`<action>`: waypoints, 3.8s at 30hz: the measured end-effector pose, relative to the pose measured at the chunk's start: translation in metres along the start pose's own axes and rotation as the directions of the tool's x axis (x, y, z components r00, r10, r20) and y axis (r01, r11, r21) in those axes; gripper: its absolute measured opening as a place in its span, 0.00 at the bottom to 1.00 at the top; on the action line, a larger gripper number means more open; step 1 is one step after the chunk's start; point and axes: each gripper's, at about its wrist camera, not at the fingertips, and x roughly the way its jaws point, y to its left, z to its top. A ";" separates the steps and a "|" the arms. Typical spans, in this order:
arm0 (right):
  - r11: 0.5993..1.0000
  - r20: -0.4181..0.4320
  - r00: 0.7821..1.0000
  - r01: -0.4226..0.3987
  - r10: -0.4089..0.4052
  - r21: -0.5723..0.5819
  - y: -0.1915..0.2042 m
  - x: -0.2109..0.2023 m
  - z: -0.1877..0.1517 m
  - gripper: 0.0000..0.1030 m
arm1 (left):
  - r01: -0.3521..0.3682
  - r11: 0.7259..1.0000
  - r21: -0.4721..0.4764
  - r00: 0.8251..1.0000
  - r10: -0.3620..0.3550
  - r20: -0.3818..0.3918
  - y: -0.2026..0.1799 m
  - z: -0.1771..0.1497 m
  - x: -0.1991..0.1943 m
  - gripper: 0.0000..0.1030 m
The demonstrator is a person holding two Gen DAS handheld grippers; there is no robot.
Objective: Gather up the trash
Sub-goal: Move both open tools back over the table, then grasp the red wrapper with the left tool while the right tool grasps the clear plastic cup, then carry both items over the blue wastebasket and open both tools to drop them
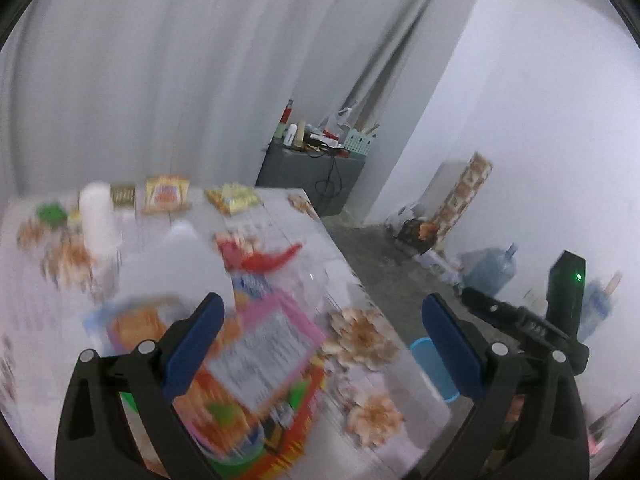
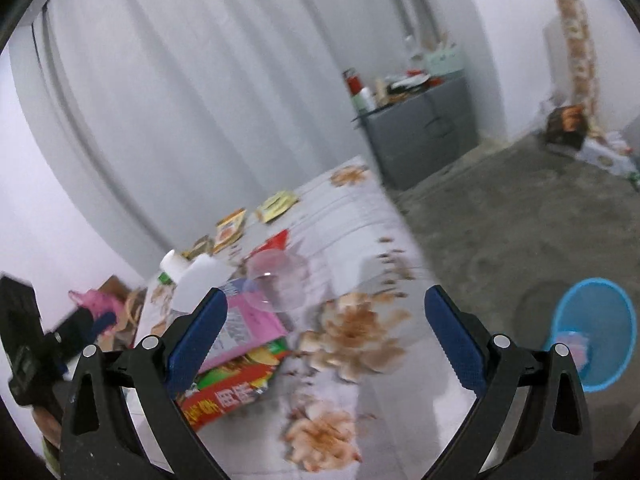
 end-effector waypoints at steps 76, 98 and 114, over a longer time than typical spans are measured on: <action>0.995 0.026 1.000 0.001 -0.003 0.098 -0.043 -0.009 0.020 0.63 | 0.105 0.994 0.014 0.911 -0.090 -0.403 -0.045 0.120 0.167 0.06; 0.672 0.007 0.917 0.288 -0.399 0.682 -0.284 -0.110 -0.082 0.63 | 0.485 0.871 0.074 0.672 -0.316 -0.670 -0.311 -0.024 0.302 0.07; 0.350 -0.106 0.925 0.242 -0.364 0.905 -0.441 -0.061 -0.149 0.77 | 0.456 0.874 0.167 0.643 -0.194 -0.741 -0.424 -0.139 0.423 0.45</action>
